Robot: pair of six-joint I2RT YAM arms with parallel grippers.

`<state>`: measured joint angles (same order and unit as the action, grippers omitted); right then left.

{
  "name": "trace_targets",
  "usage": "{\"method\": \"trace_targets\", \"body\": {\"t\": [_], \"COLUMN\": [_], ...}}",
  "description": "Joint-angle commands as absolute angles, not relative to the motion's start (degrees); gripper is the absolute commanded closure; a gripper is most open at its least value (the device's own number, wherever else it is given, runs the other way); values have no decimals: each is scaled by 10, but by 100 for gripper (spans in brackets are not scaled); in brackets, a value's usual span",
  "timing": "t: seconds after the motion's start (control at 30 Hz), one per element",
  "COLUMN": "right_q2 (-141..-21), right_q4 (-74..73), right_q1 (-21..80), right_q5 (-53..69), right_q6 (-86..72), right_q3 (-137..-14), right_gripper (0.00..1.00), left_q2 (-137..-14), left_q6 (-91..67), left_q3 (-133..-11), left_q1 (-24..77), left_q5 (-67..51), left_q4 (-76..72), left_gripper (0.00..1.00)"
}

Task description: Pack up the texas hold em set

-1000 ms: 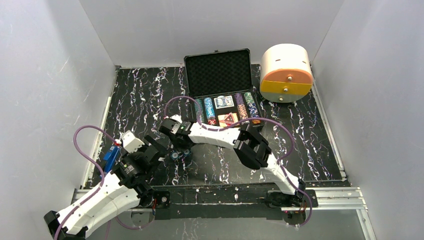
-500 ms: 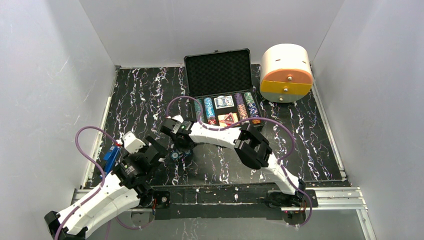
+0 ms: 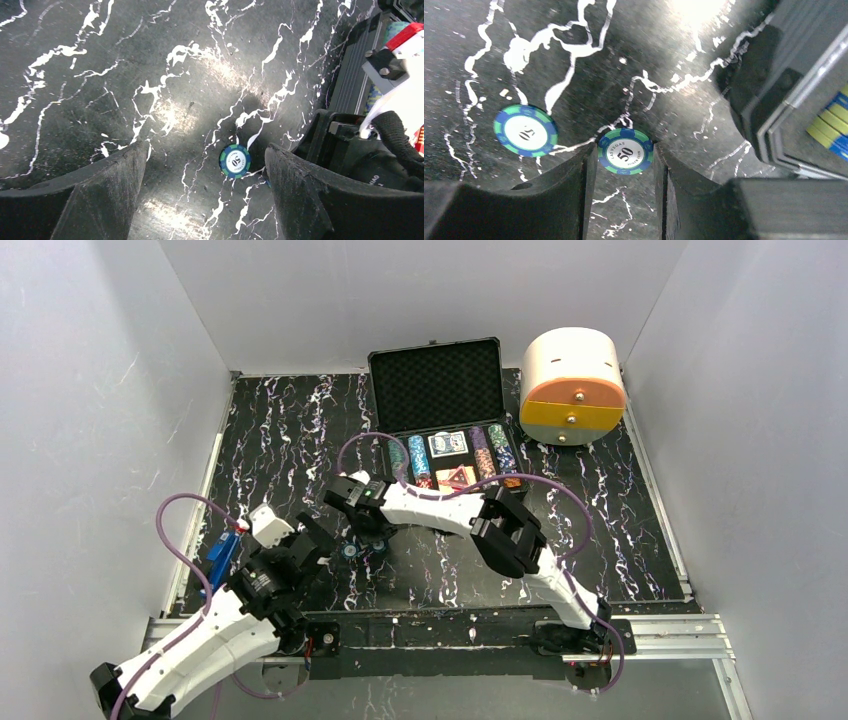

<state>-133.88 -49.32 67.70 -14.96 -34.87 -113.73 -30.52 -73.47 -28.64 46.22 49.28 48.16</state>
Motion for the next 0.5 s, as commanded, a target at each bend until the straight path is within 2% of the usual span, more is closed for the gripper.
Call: {"method": "trace_targets", "body": {"t": [0.0,0.1,0.3,0.47], "right_q2": [-1291,-1253,-1182,-1153], "right_q4": [-517,-489,-430,-414], "right_q1": [660,644,606,591], "right_q5": [-143,-119,-58,-34], "right_q6": [-377,-397,-429,-446], "right_q3": [-1084,-1045,-964,-929], "right_gripper": [54,54,54,54], "left_q2": [-283,-250,-188,-217], "left_q6": [-690,-628,-518,-464], "left_q3": [-259,-233,-191,-166], "left_q1": [460,460,460,460], "left_q5": [463,404,284,153], "left_q4": [428,357,234,136], "left_gripper": [12,7,6,5]}}
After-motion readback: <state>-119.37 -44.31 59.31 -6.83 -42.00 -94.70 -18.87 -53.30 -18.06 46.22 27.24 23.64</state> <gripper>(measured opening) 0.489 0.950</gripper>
